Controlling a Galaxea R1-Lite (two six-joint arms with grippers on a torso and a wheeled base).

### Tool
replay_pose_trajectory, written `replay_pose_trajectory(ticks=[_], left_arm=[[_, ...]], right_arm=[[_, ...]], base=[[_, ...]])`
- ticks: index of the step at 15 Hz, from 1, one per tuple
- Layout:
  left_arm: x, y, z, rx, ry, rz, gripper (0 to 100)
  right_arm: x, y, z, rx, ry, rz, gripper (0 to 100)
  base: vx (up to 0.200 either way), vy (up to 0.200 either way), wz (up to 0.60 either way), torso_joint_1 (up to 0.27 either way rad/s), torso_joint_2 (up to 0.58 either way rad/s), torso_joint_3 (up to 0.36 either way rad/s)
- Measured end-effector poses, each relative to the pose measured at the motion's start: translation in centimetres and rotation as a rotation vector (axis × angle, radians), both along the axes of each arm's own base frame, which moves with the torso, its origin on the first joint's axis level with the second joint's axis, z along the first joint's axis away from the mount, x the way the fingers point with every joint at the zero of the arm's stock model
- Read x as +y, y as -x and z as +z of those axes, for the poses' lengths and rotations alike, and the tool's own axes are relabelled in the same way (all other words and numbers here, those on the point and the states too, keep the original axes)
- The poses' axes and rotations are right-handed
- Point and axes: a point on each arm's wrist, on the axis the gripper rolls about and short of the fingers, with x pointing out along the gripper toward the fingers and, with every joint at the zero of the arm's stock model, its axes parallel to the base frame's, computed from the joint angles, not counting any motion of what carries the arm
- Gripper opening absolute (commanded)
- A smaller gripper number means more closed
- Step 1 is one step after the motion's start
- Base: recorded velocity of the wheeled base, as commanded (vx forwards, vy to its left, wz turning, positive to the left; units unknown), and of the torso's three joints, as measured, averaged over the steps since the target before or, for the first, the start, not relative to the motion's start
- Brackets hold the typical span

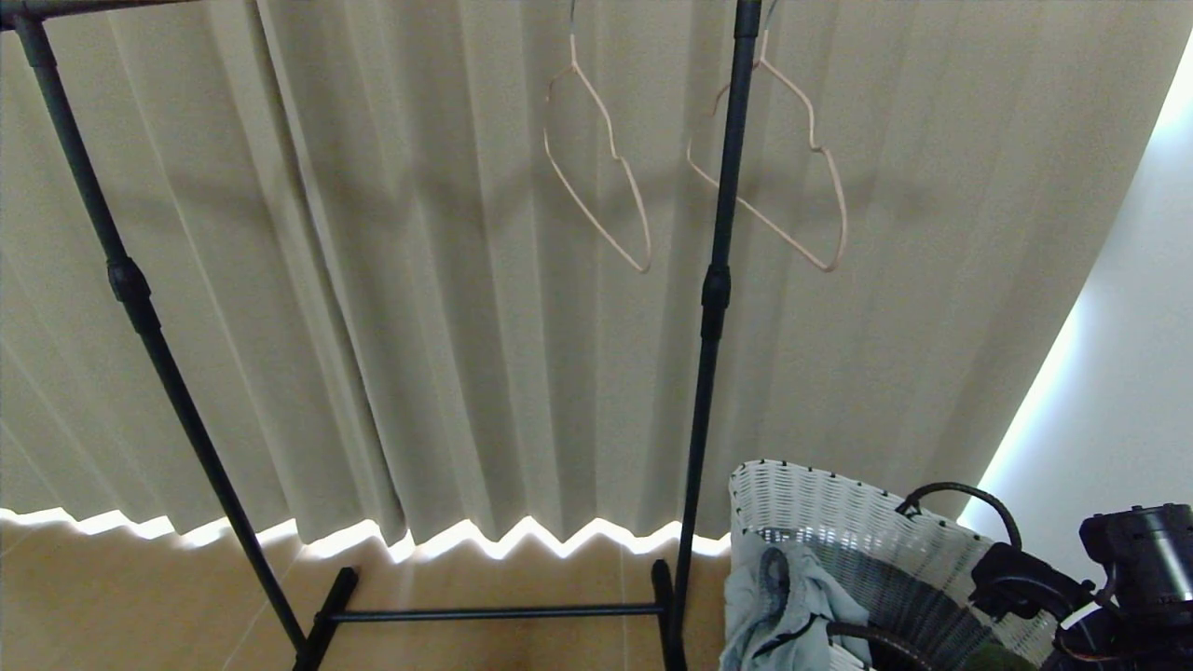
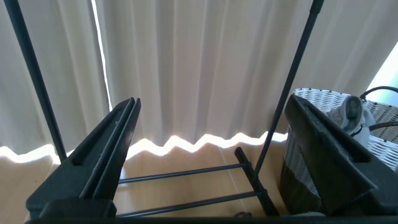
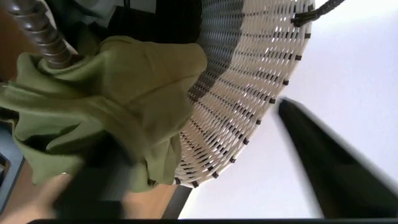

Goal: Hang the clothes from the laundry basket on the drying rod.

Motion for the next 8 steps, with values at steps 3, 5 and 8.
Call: replay_pose_trajectory(ticks=[3, 5, 8], left_arm=[[0.0, 0.0, 0.0, 0.0, 0.0, 0.0, 100], [0.0, 0.0, 0.0, 0.0, 0.0, 0.0, 100], [0.0, 0.0, 0.0, 0.0, 0.0, 0.0, 100]], right_arm=[[0.0, 0.0, 0.0, 0.0, -0.001, -0.001, 0], [0.0, 0.3, 0.0, -0.001, -0.002, -0.001, 0], [0.0, 0.9, 1.0, -0.061, -0.009, -0.003, 0]], base=[[0.0, 0.0, 0.0, 0.0, 0.0, 0.0], [0.0, 0.0, 0.0, 0.0, 0.0, 0.0], [0.0, 0.0, 0.0, 0.0, 0.0, 0.0]])
